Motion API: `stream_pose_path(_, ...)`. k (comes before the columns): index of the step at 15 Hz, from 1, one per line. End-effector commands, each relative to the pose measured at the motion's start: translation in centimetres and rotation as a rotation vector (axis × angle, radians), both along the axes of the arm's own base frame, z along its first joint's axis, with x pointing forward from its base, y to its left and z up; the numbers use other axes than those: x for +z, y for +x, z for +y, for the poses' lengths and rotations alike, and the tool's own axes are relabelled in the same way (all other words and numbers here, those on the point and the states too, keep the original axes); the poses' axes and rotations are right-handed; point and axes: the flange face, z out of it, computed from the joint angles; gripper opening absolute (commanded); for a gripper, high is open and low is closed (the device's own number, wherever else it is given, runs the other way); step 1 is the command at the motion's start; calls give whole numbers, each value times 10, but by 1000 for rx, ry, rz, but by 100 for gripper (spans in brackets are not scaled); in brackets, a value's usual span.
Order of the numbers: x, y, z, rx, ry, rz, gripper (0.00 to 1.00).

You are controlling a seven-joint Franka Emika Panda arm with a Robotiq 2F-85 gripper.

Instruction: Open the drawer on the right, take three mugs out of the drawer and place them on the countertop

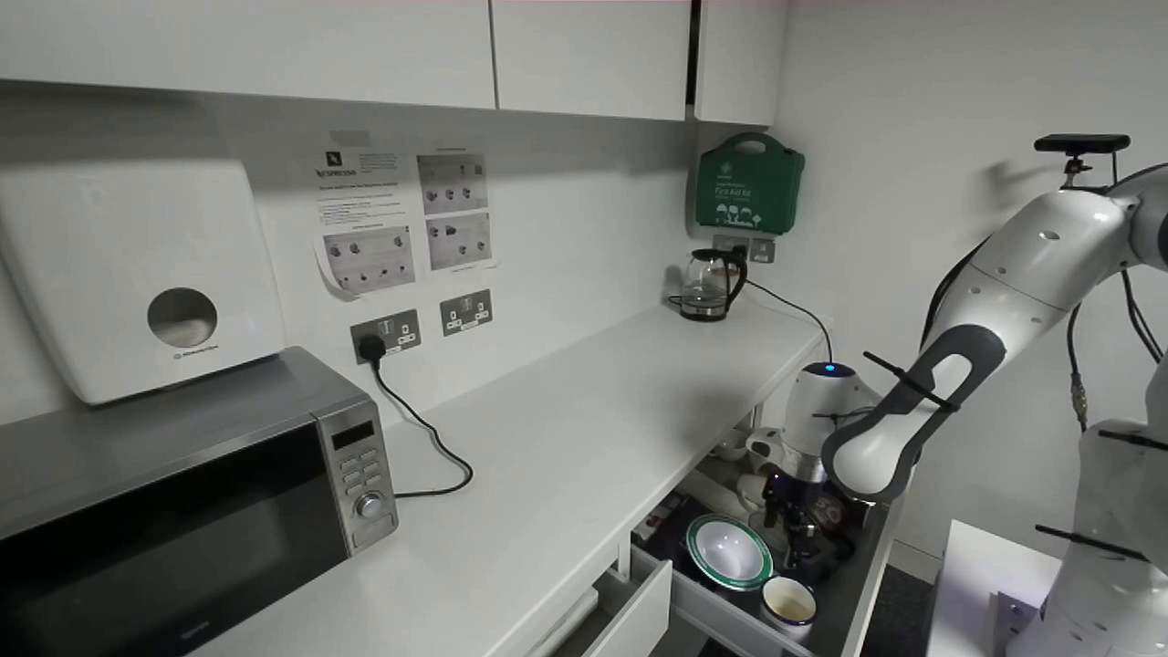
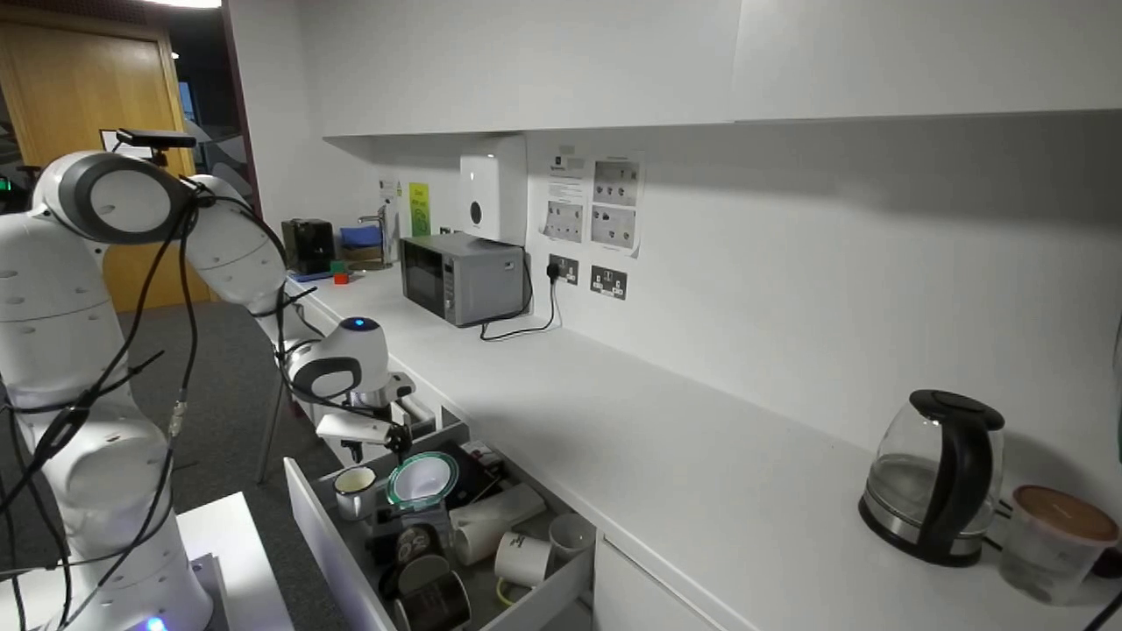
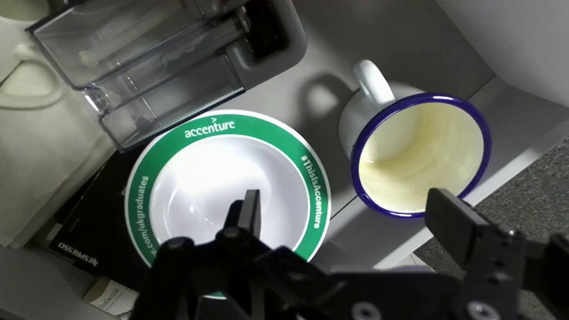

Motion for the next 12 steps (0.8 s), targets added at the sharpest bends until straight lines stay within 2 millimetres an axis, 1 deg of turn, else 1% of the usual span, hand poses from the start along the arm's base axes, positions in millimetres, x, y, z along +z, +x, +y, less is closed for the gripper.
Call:
stream_pose_path(1,-9,-3,3,48,13,14,100)
stream_pose_path(7,-28,-10,12,82,18,50,100)
stream_pose_path(12,-39,-3,10,111,21,63,100)
